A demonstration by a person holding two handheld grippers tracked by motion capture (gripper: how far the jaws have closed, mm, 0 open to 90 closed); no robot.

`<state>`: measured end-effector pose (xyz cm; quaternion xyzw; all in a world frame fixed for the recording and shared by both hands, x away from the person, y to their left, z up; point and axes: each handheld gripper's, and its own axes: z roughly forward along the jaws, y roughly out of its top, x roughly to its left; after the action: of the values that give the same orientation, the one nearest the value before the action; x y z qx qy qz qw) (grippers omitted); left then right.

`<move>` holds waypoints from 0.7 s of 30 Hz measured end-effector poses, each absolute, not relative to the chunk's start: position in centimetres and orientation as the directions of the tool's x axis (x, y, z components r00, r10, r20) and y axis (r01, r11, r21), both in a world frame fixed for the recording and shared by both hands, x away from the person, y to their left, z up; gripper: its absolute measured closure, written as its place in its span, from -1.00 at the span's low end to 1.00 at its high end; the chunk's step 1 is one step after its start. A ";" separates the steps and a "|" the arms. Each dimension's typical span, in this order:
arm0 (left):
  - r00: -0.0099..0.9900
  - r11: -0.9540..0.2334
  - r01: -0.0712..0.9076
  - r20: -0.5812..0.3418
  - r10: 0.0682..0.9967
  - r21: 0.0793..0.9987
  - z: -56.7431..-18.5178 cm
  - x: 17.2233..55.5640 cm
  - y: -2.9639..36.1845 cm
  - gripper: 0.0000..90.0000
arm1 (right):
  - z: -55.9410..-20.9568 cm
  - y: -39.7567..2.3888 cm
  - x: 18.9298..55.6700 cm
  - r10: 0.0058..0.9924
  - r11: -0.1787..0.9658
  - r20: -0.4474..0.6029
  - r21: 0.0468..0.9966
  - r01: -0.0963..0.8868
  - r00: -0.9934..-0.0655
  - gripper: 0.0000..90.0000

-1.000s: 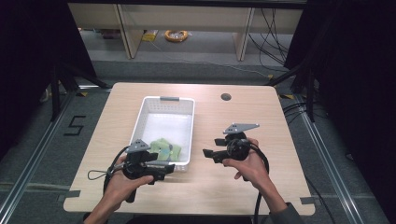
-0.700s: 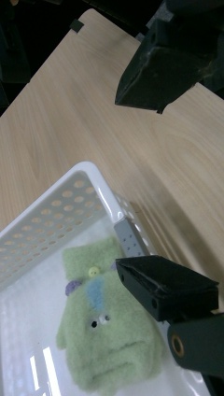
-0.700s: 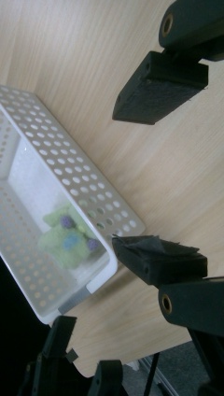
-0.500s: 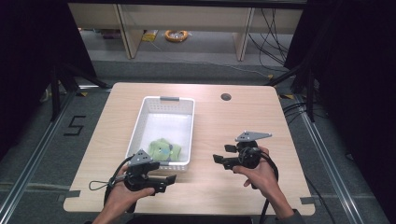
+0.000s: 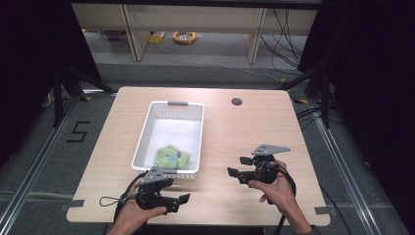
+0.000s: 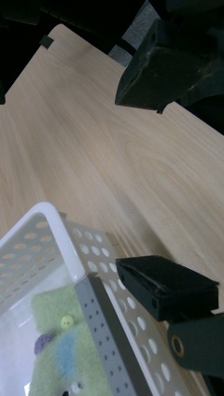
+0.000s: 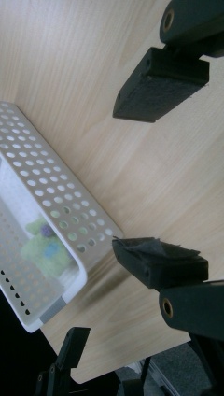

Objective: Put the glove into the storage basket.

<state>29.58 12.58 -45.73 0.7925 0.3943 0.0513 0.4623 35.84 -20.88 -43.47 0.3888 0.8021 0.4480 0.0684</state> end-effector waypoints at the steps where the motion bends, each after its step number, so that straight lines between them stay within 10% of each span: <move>1: 0.683 -0.265 0.577 -0.278 0.675 0.773 -45.8 29.5 12.6 -0.61 | -43.5 -20.8 35.6 0.688 0.277 0.270 0.760 0.588 -0.674 -0.29; 21: 0.684 -0.280 0.585 -0.278 0.674 0.761 -47.4 28.5 12.8 -0.61 | -45.0 -22.3 33.0 0.677 0.281 0.268 0.767 0.577 -0.685 -0.33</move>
<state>28.53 12.75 -47.39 0.7984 0.3943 0.0491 0.4524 33.00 -22.25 -45.04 0.3929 0.7984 0.4529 0.0553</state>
